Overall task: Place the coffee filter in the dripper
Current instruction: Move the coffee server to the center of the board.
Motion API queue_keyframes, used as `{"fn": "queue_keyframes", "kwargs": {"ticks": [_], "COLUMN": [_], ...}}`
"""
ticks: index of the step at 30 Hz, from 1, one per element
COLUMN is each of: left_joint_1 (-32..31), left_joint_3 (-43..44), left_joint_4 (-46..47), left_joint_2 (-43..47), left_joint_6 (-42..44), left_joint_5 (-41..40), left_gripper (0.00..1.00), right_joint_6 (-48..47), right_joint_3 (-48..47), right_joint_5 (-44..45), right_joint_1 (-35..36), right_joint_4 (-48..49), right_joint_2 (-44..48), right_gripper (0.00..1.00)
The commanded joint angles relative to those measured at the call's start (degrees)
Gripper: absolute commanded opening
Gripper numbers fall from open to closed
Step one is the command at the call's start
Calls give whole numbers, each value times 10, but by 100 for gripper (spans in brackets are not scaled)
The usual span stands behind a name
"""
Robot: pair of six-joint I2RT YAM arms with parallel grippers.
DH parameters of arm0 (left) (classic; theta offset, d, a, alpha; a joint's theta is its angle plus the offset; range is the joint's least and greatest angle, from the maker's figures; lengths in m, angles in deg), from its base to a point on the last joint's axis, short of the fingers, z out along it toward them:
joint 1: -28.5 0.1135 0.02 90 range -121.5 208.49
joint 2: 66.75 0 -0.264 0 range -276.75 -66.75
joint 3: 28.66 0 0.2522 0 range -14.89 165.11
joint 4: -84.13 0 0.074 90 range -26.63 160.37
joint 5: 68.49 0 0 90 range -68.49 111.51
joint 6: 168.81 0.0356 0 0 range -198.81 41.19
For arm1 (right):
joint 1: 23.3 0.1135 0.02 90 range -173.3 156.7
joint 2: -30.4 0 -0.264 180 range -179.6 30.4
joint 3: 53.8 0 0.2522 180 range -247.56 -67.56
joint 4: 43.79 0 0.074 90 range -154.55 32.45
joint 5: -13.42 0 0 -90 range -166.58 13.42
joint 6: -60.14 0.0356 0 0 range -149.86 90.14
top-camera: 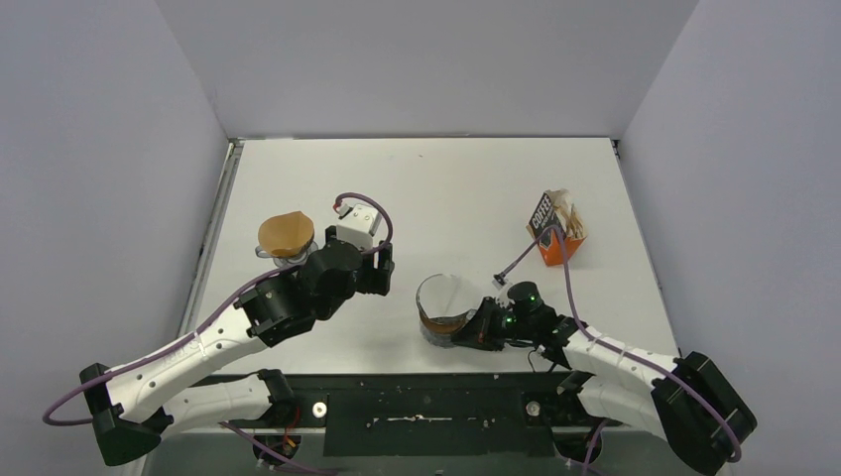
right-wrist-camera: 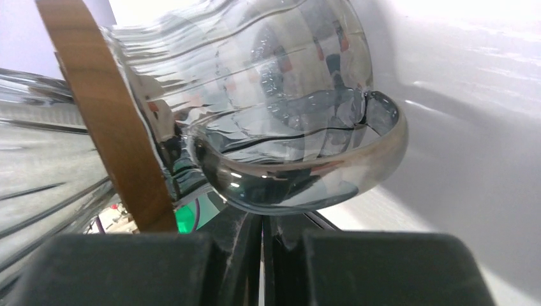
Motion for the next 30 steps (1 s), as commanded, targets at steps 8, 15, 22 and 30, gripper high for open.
{"fn": "queue_keyframes", "kwargs": {"ticks": [8, 15, 22, 30], "left_joint_1": [10, 16, 21, 27], "left_joint_3": [31, 32, 31, 35], "left_joint_4": [4, 3, 4, 7], "left_joint_2": [2, -2, 2, 2], "left_joint_6": [9, 9, 6, 0], "left_joint_5": [8, 17, 21, 34], "left_gripper": [64, 65, 65, 66], "right_joint_6": [62, 57, 31, 11], "right_joint_3": [-4, -47, -106, -189], "right_joint_5": [58, 94, 107, 122], "right_joint_1": [11, 13, 7, -13], "right_joint_4": [181, 226, 239, 252], "right_joint_2": [-82, -150, -216, -302], "right_gripper": [0, 0, 0, 0]}}
